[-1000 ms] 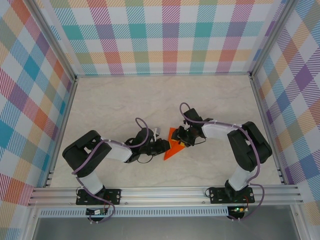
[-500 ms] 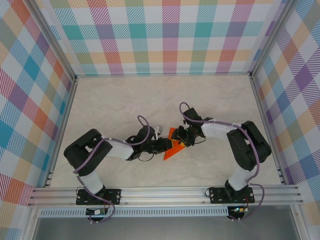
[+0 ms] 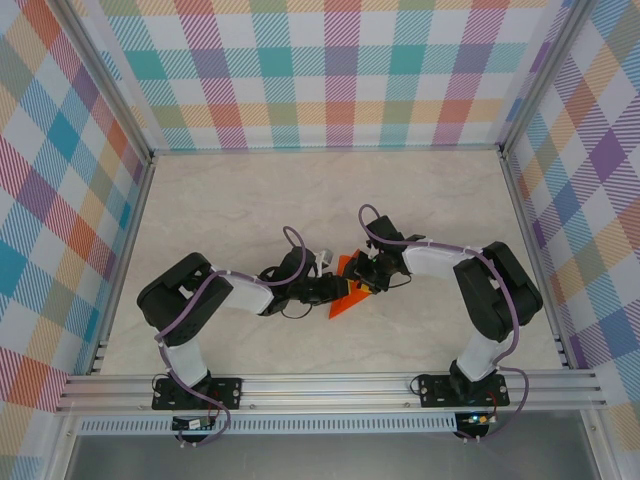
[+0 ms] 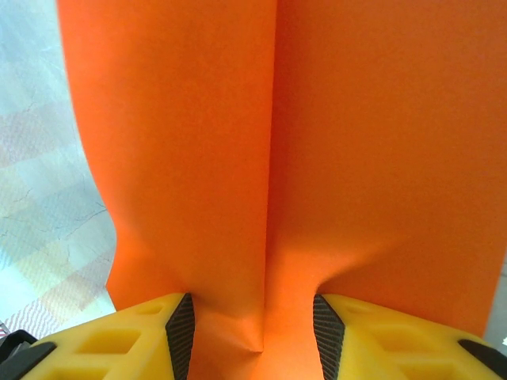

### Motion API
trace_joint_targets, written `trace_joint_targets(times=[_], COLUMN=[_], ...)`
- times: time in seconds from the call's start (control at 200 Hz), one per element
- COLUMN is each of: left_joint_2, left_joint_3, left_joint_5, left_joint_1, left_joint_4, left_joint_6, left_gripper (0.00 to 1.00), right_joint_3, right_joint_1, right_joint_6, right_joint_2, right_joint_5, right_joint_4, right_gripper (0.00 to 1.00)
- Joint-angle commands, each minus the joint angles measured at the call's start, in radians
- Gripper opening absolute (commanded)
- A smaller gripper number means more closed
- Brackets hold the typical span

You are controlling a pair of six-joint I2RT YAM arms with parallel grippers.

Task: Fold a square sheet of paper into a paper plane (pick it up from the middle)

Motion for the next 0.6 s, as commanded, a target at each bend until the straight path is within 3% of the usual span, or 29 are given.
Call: trace_joint_targets(times=[0.0,0.595], left_joint_2=[-0.004,-0.03], left_joint_3=[0.01,-0.012], left_joint_5=[0.005,-0.011], left_joint_1=[0.018,0.021], left_joint_4=[-0.022,-0.035], left_joint_6=[0.028,0.066], left_gripper=[0.22,0.26], right_joint_3=[-0.003,0.009], right_joint_1=[-0.005,-0.005], right_joint_6=[-0.001,0.058], right_joint_2=[0.023,0.03], right_joint_5=[0.039,0.082], right_joint_4=[-0.046,-0.097], right_gripper=[0.47,0.48])
